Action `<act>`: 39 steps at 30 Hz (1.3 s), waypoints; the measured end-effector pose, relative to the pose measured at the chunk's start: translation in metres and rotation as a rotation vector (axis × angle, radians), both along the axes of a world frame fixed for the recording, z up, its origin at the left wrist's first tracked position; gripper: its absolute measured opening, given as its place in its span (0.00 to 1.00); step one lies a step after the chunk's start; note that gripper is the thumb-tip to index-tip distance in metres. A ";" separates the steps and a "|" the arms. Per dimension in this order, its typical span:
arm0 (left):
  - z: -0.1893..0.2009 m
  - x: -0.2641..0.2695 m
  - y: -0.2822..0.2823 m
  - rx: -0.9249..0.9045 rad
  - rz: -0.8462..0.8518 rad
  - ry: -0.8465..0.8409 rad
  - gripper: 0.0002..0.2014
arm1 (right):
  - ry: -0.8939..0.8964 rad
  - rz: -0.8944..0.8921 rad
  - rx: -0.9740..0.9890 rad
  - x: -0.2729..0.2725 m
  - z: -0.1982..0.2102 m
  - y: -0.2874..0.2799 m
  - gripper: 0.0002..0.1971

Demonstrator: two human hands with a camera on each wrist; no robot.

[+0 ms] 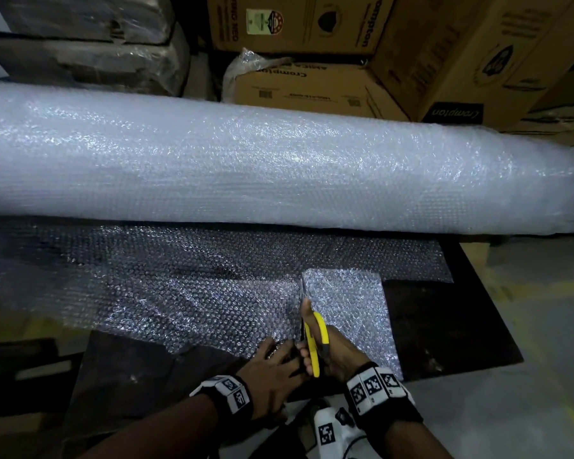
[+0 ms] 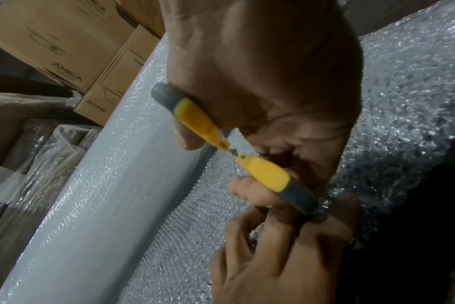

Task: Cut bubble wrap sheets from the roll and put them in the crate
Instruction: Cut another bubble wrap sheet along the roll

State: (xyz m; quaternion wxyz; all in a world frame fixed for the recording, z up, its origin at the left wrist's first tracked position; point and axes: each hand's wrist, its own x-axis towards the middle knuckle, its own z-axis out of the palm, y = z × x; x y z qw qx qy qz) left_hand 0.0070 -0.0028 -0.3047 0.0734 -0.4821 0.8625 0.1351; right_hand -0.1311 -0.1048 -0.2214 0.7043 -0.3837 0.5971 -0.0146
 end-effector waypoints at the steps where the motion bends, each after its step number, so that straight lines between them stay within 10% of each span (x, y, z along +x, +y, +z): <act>1: 0.000 0.000 0.000 0.016 0.003 -0.007 0.40 | -0.016 -0.001 0.008 0.000 0.000 0.000 0.42; 16: 0.016 0.001 -0.001 -0.110 -0.043 -0.003 0.40 | -0.024 -0.054 0.013 -0.004 -0.012 -0.003 0.46; 24: 0.035 0.029 -0.025 -0.473 -0.087 0.211 0.09 | -0.061 -0.049 0.042 -0.007 -0.019 -0.001 0.45; 28: 0.048 0.051 -0.070 -0.196 0.289 0.035 0.26 | -0.070 -0.088 0.054 -0.006 -0.022 0.005 0.43; 39: 0.015 0.033 -0.070 -0.092 0.265 -0.098 0.42 | -0.074 -0.180 0.044 0.005 -0.021 0.007 0.40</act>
